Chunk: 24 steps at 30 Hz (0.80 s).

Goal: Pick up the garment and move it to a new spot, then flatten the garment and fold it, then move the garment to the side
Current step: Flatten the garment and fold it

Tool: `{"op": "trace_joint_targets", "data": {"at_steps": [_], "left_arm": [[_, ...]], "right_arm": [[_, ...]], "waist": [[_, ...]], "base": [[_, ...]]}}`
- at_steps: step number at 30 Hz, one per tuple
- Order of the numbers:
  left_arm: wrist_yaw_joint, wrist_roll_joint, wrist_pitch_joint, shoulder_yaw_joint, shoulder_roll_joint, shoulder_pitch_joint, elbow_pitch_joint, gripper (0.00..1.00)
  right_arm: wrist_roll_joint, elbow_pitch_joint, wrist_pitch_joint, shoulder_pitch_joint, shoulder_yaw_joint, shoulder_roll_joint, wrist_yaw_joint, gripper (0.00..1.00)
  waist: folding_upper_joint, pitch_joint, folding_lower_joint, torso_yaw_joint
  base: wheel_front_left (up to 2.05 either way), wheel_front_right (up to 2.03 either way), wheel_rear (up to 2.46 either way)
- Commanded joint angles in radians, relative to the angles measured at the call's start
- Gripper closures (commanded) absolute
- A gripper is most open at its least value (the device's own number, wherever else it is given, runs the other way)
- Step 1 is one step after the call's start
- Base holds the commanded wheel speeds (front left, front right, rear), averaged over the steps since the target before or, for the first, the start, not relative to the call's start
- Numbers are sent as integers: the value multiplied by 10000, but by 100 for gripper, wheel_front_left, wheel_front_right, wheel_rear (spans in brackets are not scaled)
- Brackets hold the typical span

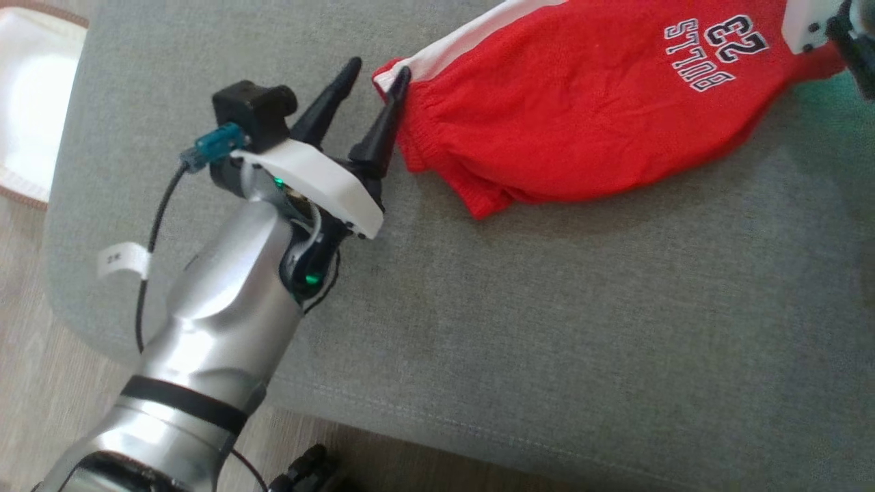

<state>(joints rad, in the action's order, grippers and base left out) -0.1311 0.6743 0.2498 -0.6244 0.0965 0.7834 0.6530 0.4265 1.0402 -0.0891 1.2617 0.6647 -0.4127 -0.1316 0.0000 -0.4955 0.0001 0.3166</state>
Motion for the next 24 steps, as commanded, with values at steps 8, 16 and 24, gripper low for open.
{"op": "trace_joint_targets", "data": {"at_steps": [8, 16, 24], "left_arm": [[5, -831, 120, 1633, 487, -349, -618, 0], [60, -1666, 120, 3252, 557, -1539, -1840, 0], [211, -2161, 120, 4717, 204, -3280, -3446, 0]], "right_arm": [[571, 366, 1739, -427, -629, 382, 9, 0], [1368, -167, 3258, -1792, -1013, 806, 9, 0], [1342, -2009, 3501, -3774, -1939, 856, 9, 0]], "waist": [[0, 808, -1, -648], [0, 2117, -1, -1418], [0, 3224, -1, -2064]], "base": [[0, 0, 0], [0, 0, 0], [0, 0, 0]]}}
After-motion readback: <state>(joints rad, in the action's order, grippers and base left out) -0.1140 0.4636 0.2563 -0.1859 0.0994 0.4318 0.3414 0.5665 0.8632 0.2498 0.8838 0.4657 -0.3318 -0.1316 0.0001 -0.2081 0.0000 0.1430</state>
